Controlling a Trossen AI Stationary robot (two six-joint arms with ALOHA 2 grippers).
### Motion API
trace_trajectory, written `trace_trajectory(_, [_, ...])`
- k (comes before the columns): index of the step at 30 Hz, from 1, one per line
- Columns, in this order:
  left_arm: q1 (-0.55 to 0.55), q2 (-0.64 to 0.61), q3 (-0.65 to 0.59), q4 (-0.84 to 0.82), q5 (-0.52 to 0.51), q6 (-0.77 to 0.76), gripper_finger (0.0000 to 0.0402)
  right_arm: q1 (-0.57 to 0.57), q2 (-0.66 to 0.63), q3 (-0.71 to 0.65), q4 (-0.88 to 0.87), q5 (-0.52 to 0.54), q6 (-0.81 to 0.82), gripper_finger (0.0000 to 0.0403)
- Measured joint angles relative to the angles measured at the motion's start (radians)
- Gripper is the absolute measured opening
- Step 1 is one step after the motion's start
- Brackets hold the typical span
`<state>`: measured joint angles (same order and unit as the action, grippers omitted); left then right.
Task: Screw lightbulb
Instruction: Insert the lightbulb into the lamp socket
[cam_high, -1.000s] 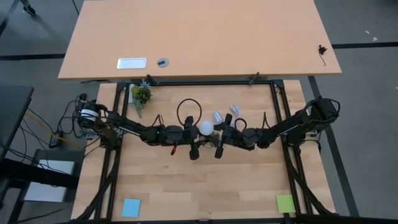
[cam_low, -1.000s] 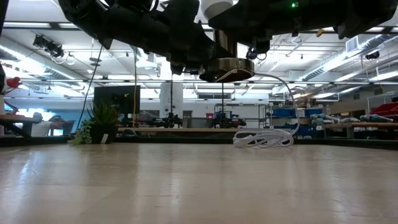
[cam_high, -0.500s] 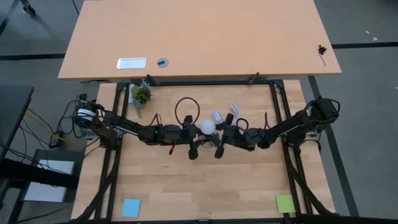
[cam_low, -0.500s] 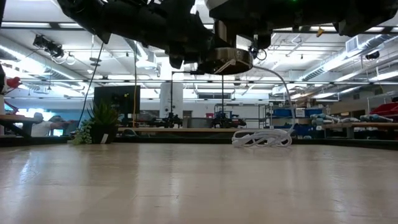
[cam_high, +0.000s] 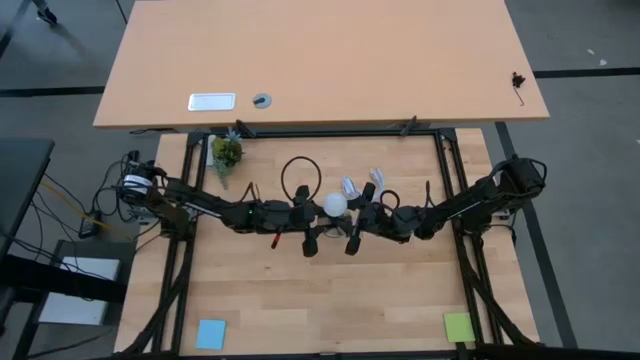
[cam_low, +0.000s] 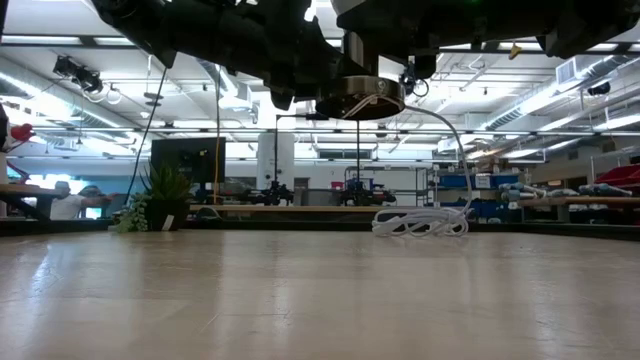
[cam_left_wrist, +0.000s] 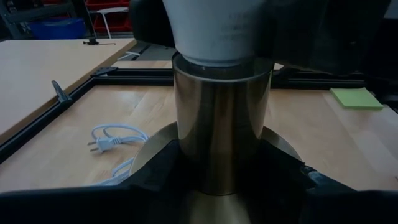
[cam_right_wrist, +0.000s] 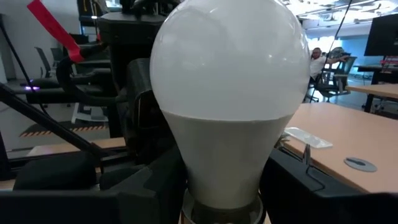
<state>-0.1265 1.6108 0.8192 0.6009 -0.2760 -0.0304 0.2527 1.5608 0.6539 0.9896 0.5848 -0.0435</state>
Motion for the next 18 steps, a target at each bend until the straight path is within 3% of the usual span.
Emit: trace_trajectory(18, [0.0, -0.005, 0.004, 0.01, 0.0, -0.001, 0.016, 0.017, 0.004, -0.003, 0.019, 0.032, -0.011, 0.0274])
